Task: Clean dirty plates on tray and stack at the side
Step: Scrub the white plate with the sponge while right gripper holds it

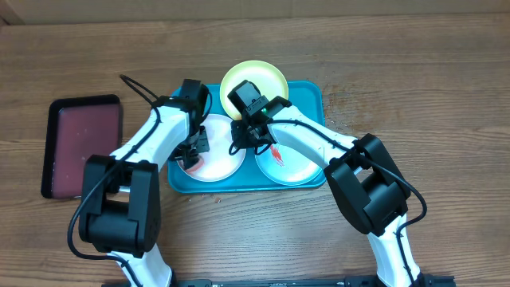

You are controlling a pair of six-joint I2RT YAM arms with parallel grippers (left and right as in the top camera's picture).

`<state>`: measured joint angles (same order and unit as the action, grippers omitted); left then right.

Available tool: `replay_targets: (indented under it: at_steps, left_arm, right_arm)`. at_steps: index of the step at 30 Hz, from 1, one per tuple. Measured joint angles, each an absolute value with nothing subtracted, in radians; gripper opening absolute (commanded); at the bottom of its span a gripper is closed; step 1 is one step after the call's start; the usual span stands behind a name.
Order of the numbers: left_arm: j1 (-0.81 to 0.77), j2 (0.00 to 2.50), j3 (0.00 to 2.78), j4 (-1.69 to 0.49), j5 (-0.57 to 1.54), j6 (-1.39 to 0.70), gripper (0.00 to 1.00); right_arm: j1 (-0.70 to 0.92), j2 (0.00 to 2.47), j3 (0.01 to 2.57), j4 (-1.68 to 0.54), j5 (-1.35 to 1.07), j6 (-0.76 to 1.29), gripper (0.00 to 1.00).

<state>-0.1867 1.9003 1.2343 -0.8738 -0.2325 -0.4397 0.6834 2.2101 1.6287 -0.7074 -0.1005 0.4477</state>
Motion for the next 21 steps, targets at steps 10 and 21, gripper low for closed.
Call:
replay_targets:
  at_steps: [10,21]
  left_arm:
    - [-0.177,1.900,1.228,-0.605,0.050,-0.417,0.04]
    - [-0.183,1.900,1.201,-0.585,0.218,-0.420,0.04]
  right_arm:
    - [0.683,2.210,1.629,-0.704,-0.101,0.445,0.04]
    - [0.683,2.210,1.629,-0.703,-0.101,0.445,0.04]
